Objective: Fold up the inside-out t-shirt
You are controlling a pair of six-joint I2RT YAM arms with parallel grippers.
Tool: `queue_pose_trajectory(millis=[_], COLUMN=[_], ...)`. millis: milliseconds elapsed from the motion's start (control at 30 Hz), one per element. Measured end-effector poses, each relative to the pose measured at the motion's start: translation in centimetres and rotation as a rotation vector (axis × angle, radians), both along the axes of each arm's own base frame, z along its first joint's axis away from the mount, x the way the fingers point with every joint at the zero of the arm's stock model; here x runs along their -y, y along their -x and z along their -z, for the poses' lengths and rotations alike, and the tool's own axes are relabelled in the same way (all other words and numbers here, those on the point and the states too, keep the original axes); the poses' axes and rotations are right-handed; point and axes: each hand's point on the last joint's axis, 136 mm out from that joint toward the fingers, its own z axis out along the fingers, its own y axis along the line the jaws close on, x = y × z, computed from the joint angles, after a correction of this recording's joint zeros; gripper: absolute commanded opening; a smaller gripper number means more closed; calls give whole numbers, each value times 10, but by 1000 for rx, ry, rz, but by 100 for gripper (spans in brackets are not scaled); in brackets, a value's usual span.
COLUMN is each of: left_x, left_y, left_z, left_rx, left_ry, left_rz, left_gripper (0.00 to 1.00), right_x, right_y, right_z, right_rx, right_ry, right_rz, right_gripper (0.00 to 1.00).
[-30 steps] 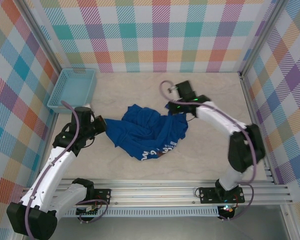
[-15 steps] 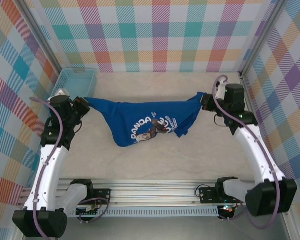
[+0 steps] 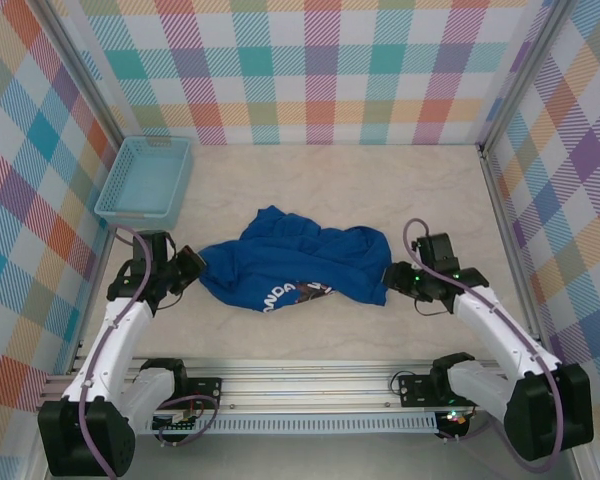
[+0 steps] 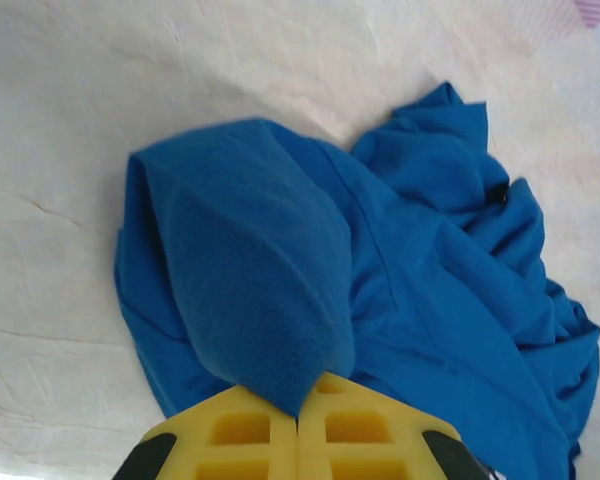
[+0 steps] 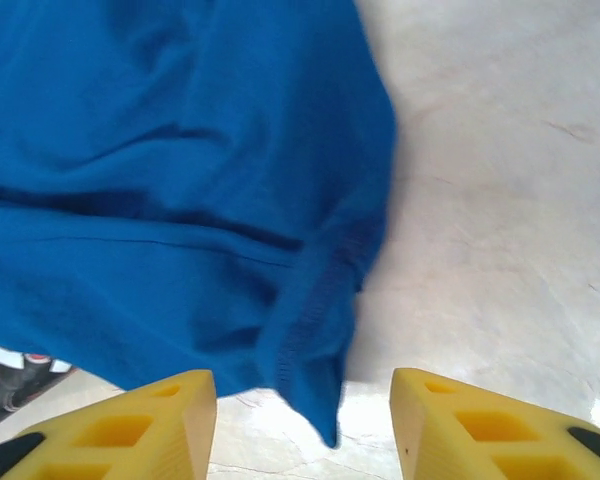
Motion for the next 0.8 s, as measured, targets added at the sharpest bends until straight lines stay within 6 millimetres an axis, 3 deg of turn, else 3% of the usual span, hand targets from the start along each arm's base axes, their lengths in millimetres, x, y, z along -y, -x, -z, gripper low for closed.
queue_pose_trajectory(millis=[133,367,500,633,800], left_x=[5,8,10,12,12], left_y=[0,-2,-3,-3,-3], left_z=[-2,-7,-9,-9,-10], left_rx=[7,21,31,31,35], left_ry=[21,33,40,45,46], left_rz=[21,40,51,56,57], left_gripper=[0,0,0,0,0], right_x=[-15,-12,-13,-12,2], right_y=[-17,-14,-24,-35,-35], right_z=[-2,40,52,61,66], right_rx=[2,-140,-180,-206,-230], right_ry=[48,145,186,223,271], right_rz=[-53,-55,-51,-36,0], right_gripper=[57,56,55,43,25])
